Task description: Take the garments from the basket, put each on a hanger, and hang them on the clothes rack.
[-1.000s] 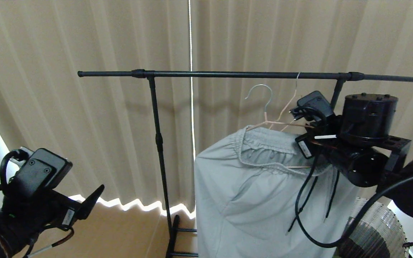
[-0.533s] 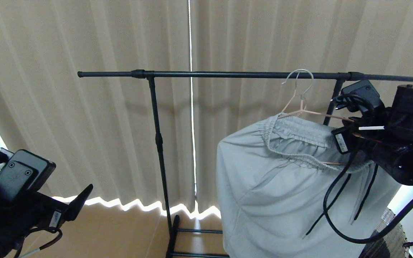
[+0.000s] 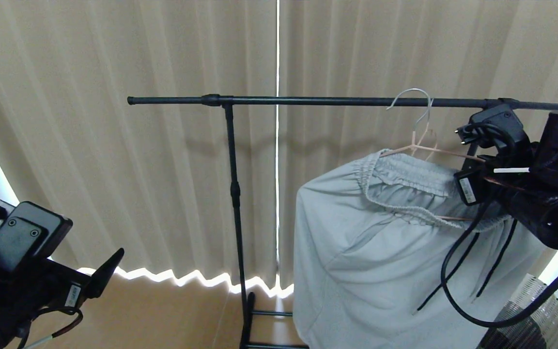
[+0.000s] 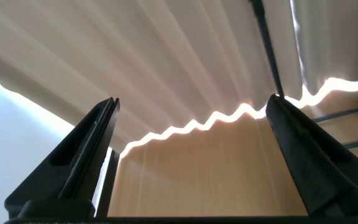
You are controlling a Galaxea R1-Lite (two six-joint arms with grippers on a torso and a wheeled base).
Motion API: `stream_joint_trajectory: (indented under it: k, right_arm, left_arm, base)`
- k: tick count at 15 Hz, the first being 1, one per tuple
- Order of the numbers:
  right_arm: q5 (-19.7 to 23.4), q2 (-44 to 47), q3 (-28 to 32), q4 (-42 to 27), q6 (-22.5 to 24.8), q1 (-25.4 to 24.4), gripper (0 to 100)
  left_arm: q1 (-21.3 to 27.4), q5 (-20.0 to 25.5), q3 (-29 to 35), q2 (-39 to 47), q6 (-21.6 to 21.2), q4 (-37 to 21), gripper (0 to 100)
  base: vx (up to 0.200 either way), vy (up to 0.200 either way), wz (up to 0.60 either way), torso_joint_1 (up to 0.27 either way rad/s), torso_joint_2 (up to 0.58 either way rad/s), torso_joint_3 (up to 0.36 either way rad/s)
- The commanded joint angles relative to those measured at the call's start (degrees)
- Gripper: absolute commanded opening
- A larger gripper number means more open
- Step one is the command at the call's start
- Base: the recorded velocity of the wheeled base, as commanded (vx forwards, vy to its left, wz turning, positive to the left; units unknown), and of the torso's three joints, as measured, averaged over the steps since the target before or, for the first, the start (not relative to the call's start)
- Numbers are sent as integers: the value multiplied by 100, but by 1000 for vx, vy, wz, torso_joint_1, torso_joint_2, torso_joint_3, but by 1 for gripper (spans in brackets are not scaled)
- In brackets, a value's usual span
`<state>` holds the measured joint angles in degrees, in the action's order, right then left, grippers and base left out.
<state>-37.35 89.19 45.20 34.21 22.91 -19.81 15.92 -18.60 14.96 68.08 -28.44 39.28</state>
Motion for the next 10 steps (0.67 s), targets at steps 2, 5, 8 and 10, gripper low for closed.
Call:
stream_joint_trajectory:
  k: [2, 5, 8, 10]
  right_arm:
    - [0, 73, 50, 16, 3, -5, 0]
    - [0, 152, 182, 25, -5, 39, 0]
    - [9, 327, 314, 25, -58, 47, 0]
    - [0, 415, 366, 25, -129, 39, 0]
  left_arm:
    - [8, 6, -10, 21, 5, 1, 100]
    - [8, 6, -37, 3, 14, 1, 100]
    - [16, 6, -46, 3, 32, 1, 100]
    - [25, 15, -46, 21, 5, 1, 100]
  base:
    - [0, 0, 0, 0, 0, 0]
    - [67, 0, 0, 2, 1, 1]
    - [200, 0, 0, -7, 1, 7]
    - [200, 0, 0, 12, 10, 7]
